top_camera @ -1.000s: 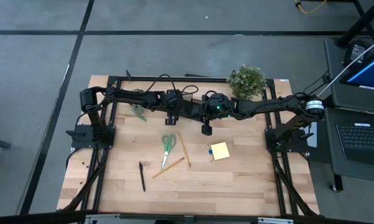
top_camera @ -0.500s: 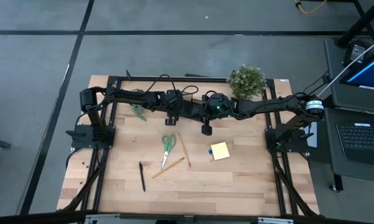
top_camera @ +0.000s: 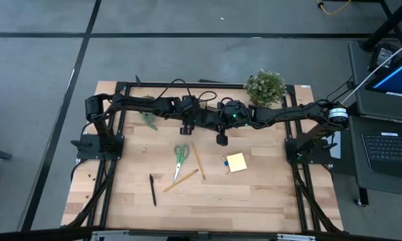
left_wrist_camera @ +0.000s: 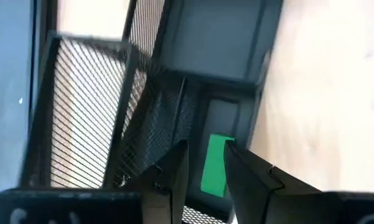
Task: Pick and place office supplies into organizer
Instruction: Put the sticky notes into the desk organizer
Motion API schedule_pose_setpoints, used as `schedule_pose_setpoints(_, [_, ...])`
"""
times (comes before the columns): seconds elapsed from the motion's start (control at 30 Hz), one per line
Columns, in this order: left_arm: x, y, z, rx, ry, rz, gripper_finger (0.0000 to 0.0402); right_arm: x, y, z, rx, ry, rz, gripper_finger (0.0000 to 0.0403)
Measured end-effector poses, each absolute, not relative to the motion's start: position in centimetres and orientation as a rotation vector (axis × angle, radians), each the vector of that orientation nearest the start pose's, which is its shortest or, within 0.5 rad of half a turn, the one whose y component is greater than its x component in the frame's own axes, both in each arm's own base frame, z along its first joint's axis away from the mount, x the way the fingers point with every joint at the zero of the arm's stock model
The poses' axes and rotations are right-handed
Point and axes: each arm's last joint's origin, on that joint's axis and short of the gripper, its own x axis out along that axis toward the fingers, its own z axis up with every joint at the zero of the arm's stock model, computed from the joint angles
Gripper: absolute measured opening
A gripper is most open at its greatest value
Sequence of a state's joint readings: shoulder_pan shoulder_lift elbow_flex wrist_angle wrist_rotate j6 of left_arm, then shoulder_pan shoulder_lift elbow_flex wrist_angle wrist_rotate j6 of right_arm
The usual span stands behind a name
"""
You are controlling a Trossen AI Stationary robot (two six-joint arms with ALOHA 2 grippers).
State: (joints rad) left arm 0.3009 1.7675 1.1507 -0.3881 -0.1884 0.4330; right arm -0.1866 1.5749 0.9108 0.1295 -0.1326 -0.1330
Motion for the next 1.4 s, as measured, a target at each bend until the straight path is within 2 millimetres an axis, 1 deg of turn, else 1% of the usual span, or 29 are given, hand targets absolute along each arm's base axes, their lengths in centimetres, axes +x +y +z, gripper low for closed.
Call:
schedule_pose_setpoints(0.17, [33.4, 10.0, 20.9, 0.33, 1.061, 0.173, 0.0094, 33.0, -5.5, 21.5, -0.032, 0.53, -0.011, 0.0021])
schedule_pose_setpoints(0.27, [32.5, 9.1, 22.6, 0.291, 1.032, 0.118, 0.0086, 33.0, -5.0, 21.5, -0.06, 0.53, 0.01, 0.0021])
schedule_pose_setpoints(0.4, [31.0, 7.8, 24.7, 0.218, 0.945, 0.096, 0.0068, 33.1, -4.0, 21.3, -0.079, 0.545, 0.039, 0.0021])
schedule_pose_setpoints(0.5, [29.8, 6.5, 25.5, 0.191, 0.902, 0.095, 0.0051, 32.6, -3.1, 21.2, -0.104, 0.612, 0.018, 0.0021])
schedule_pose_setpoints(0.53, [29.4, 6.0, 25.6, 0.186, 0.882, 0.095, 0.0044, 32.2, -2.9, 21.5, -0.113, 0.633, 0.0, 0.0021])
schedule_pose_setpoints(0.63, [28.6, 4.4, 25.8, 0.164, 0.8, 0.083, 0.0021, 31.3, -1.9, 22.2, -0.123, 0.672, -0.036, 0.0021])
schedule_pose_setpoints(0.7, [28.3, 3.3, 25.8, 0.158, 0.734, 0.066, 0.0007, 30.8, -1.2, 22.5, -0.129, 0.686, -0.019, 0.0021])
schedule_pose_setpoints(0.83, [27.8, 1.2, 25.9, 0.152, 0.584, 0.026, 0.0003, 30.3, 0.1, 23.3, -0.143, 0.679, 0.022, 0.0021])
schedule_pose_setpoints(0.93, [27.6, -0.1, 25.7, 0.138, 0.489, -0.005, 0.0002, 29.8, 0.9, 23.3, -0.151, 0.712, 0.048, 0.0021])
schedule_pose_setpoints(0.97, [27.5, -0.5, 25.4, 0.133, 0.481, -0.015, 0.0002, 29.6, 1.1, 23.2, -0.154, 0.727, 0.055, 0.0021])
schedule_pose_setpoints(1.07, [27.4, -1.1, 24.7, 0.113, 0.46, -0.03, 0.0003, 29.3, 1.6, 23.4, -0.147, 0.736, 0.068, 0.0021])
schedule_pose_setpoints(1.23, [27.1, -1.2, 23.9, 0.089, 0.469, -0.03, 0.0004, 29.0, 1.9, 24.0, -0.093, 0.719, 0.056, 0.0021])
schedule_pose_setpoints(1.4, [27.1, -1.1, 23.9, 0.08, 0.473, -0.023, 0.0002, 27.7, 1.8, 23.8, -0.026, 0.822, 0.027, 0.0021])
